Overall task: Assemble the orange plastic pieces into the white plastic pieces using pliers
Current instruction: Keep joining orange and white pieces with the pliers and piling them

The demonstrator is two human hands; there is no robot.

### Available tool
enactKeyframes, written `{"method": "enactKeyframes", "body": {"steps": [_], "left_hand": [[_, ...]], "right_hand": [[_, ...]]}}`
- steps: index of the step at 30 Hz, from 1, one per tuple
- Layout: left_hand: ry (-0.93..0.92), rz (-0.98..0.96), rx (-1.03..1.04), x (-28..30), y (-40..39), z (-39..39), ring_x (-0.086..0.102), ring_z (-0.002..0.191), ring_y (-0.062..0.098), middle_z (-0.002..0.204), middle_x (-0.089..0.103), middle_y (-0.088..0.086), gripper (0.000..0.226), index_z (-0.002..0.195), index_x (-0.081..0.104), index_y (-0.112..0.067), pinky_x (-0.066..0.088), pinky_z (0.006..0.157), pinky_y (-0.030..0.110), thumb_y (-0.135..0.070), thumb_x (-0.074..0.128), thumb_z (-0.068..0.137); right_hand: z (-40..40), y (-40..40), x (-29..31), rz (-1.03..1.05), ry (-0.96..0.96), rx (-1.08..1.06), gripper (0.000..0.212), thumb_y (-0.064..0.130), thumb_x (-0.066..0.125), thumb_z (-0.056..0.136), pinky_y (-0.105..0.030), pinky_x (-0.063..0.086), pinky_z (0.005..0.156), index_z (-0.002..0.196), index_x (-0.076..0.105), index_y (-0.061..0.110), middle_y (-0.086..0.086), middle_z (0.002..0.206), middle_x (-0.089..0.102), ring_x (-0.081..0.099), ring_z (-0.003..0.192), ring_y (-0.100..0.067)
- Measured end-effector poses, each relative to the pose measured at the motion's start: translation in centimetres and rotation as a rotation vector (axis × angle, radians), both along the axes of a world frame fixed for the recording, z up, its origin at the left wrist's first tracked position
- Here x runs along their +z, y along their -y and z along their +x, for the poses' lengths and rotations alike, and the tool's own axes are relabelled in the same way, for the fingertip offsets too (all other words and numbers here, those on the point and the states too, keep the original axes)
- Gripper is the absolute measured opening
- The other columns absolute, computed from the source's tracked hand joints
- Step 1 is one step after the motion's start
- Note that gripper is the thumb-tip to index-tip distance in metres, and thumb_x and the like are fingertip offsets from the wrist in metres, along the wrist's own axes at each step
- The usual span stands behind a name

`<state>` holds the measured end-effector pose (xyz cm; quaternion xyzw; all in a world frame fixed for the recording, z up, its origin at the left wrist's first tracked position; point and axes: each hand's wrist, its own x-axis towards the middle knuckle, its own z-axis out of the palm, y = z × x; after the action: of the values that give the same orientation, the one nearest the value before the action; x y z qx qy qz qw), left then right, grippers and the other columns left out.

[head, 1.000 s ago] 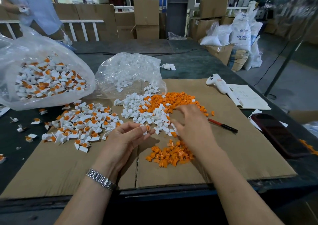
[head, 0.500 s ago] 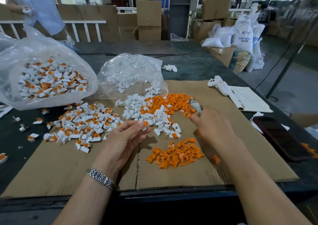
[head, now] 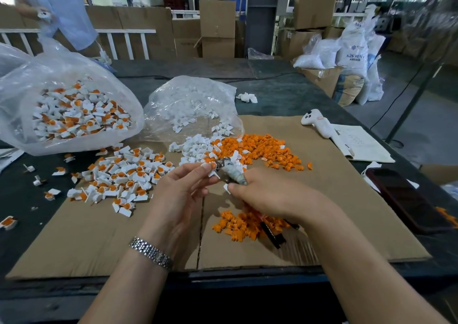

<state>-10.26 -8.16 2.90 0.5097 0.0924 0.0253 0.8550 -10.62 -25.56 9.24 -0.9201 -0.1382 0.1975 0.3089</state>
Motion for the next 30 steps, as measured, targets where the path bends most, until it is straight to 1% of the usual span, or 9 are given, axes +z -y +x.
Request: {"method": "enactKeyframes", "body": {"steps": [4, 9, 13, 18, 23, 24, 26, 28, 30], "left_hand": [[0.009, 0.054, 0.008, -0.2, 0.0, -0.1, 0.075, 0.073, 0.015, 0.088, 0.079, 0.009, 0.023, 0.089, 0.073, -0.009, 0.053, 0.053, 0.018, -0.017, 0.082, 0.069], [0.005, 0.098, -0.004, -0.2, 0.0, -0.1, 0.076, 0.074, 0.015, 0.086, 0.078, 0.011, 0.028, 0.093, 0.072, -0.004, 0.056, 0.056, 0.019, -0.017, 0.081, 0.07], [-0.018, 0.103, 0.007, -0.4, -0.1, -0.2, 0.075, 0.069, 0.017, 0.08, 0.076, 0.013, 0.024, 0.095, 0.071, 0.001, 0.059, 0.061, 0.02, -0.011, 0.08, 0.077], [-0.036, 0.09, 0.014, -0.4, -0.2, -0.4, 0.073, 0.066, 0.015, 0.076, 0.075, 0.011, 0.021, 0.09, 0.072, 0.001, 0.06, 0.063, 0.02, -0.011, 0.08, 0.074], [-0.085, 0.027, -0.01, -0.5, -0.1, -0.7, 0.074, 0.065, 0.016, 0.075, 0.075, 0.013, 0.017, 0.089, 0.072, 0.001, 0.06, 0.061, 0.02, -0.009, 0.077, 0.076], [-0.087, 0.018, -0.013, -0.5, -0.1, -0.7, 0.074, 0.066, 0.016, 0.075, 0.075, 0.013, 0.013, 0.089, 0.072, 0.001, 0.06, 0.061, 0.02, -0.007, 0.075, 0.08], [-0.085, 0.028, 0.0, -0.4, 0.0, -0.7, 0.076, 0.068, 0.018, 0.075, 0.075, 0.011, 0.007, 0.092, 0.071, 0.001, 0.06, 0.061, 0.02, -0.004, 0.072, 0.088], [-0.085, 0.067, 0.03, -0.5, 0.0, -1.1, 0.076, 0.07, 0.019, 0.077, 0.075, 0.011, 0.007, 0.094, 0.073, 0.0, 0.061, 0.062, 0.022, -0.007, 0.072, 0.09], [-0.085, 0.144, 0.04, -0.7, -0.2, -1.7, 0.075, 0.07, 0.019, 0.078, 0.076, 0.01, 0.009, 0.092, 0.079, -0.006, 0.062, 0.062, 0.026, -0.014, 0.074, 0.092]], "right_hand": [[-0.2, -0.3, -0.5, 0.043, -0.035, 0.02, 0.026, 0.036, 0.043, 0.106, -0.032, 0.041, 0.061, 0.084, 0.051, 0.024, -0.005, 0.079, 0.058, 0.051, 0.065, -0.016], [0.1, -0.8, -1.9, 0.044, 0.026, 0.022, 0.028, 0.041, 0.04, 0.106, -0.031, 0.04, 0.056, 0.09, 0.052, 0.021, -0.003, 0.077, 0.056, 0.049, 0.061, -0.014], [-0.2, -1.5, -3.1, 0.034, 0.186, -0.055, 0.035, 0.05, 0.041, 0.104, -0.026, 0.034, 0.049, 0.075, 0.045, 0.03, 0.004, 0.069, 0.053, 0.048, 0.056, -0.01], [-0.3, -2.2, -4.5, 0.014, 0.288, -0.143, 0.042, 0.058, 0.043, 0.1, -0.027, 0.03, 0.047, 0.071, 0.042, 0.028, 0.001, 0.072, 0.054, 0.051, 0.06, -0.012], [-0.3, -1.8, -4.3, -0.022, 0.221, -0.1, 0.05, 0.06, 0.04, 0.1, -0.032, 0.035, 0.048, 0.071, 0.047, 0.02, -0.001, 0.067, 0.054, 0.05, 0.056, -0.016], [-0.3, -1.6, -4.1, -0.013, 0.18, -0.079, 0.053, 0.061, 0.038, 0.101, -0.036, 0.042, 0.05, 0.072, 0.049, 0.017, -0.002, 0.066, 0.055, 0.052, 0.056, -0.017], [-0.1, -0.8, -3.4, 0.005, 0.069, -0.061, 0.059, 0.062, 0.033, 0.101, -0.039, 0.053, 0.065, 0.077, 0.056, 0.014, -0.007, 0.069, 0.059, 0.056, 0.06, -0.02], [0.4, 0.3, -2.7, 0.009, 0.01, -0.099, 0.06, 0.064, 0.032, 0.1, -0.038, 0.054, 0.071, 0.082, 0.059, 0.014, -0.012, 0.075, 0.064, 0.058, 0.065, -0.019], [1.4, 1.5, -2.6, -0.035, 0.053, -0.167, 0.054, 0.064, 0.032, 0.101, -0.036, 0.05, 0.069, 0.087, 0.056, 0.018, -0.009, 0.08, 0.065, 0.059, 0.069, -0.019]]}}
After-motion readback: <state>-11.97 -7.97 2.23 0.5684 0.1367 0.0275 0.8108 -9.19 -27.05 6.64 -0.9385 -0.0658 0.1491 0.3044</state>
